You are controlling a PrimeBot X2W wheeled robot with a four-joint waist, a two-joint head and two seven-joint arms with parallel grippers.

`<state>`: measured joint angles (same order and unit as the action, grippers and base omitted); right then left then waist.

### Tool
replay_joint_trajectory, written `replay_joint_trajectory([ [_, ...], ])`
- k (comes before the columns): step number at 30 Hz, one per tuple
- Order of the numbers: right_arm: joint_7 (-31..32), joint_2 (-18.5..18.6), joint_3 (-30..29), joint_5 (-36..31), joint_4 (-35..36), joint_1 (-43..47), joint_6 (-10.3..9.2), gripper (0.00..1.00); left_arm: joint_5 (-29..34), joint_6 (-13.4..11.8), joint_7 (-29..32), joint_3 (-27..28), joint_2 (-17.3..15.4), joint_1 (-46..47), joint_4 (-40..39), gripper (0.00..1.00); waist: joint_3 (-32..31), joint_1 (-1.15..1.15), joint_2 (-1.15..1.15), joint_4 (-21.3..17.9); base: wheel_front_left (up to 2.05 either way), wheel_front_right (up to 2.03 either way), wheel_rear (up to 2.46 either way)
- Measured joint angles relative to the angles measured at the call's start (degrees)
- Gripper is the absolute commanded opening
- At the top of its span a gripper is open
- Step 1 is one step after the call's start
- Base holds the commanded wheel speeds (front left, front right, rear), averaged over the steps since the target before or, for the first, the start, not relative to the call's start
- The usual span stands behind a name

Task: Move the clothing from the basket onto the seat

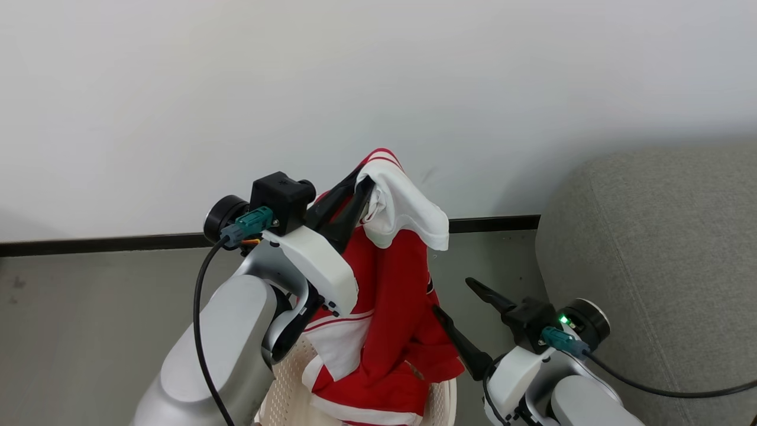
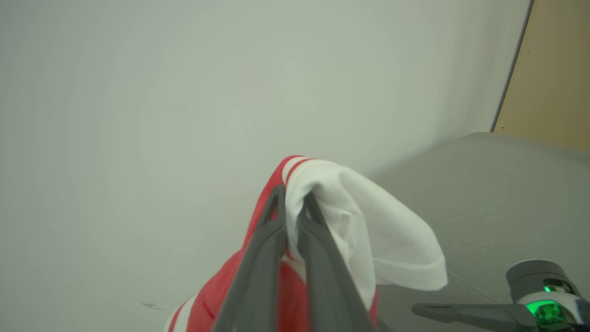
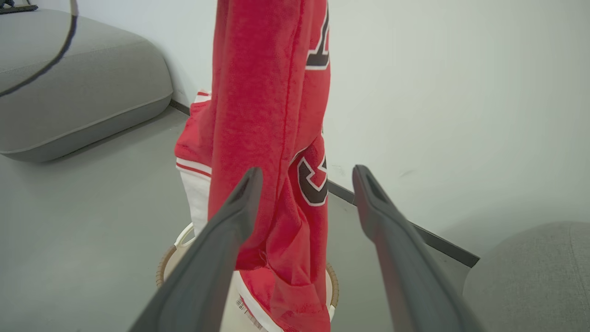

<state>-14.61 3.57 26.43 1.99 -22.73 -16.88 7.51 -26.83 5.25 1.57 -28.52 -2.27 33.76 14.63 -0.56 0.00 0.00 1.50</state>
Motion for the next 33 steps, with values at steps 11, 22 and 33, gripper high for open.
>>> replay_joint_trajectory([
  [11,0.0,0.1,5.5,3.1,-5.7,-3.9,0.00,1.00,-1.4,-0.3,1.9,-2.0,0.2,1.1,-2.5,0.00,-0.3,0.00,0.00,2.2,0.00,0.00,0.00],
  [22,0.0,0.8,10.0,7.2,-11.2,-7.9,0.00,1.00,-2.1,-0.6,3.2,-4.3,0.2,2.2,-4.5,0.00,-0.2,0.00,0.00,4.4,0.00,0.00,0.00],
  [33,0.0,0.3,17.9,12.7,-14.2,-10.1,0.01,0.78,-3.4,-1.4,4.0,-6.2,0.2,2.3,-5.4,0.00,0.0,0.00,0.00,6.5,0.00,0.00,0.00],
])
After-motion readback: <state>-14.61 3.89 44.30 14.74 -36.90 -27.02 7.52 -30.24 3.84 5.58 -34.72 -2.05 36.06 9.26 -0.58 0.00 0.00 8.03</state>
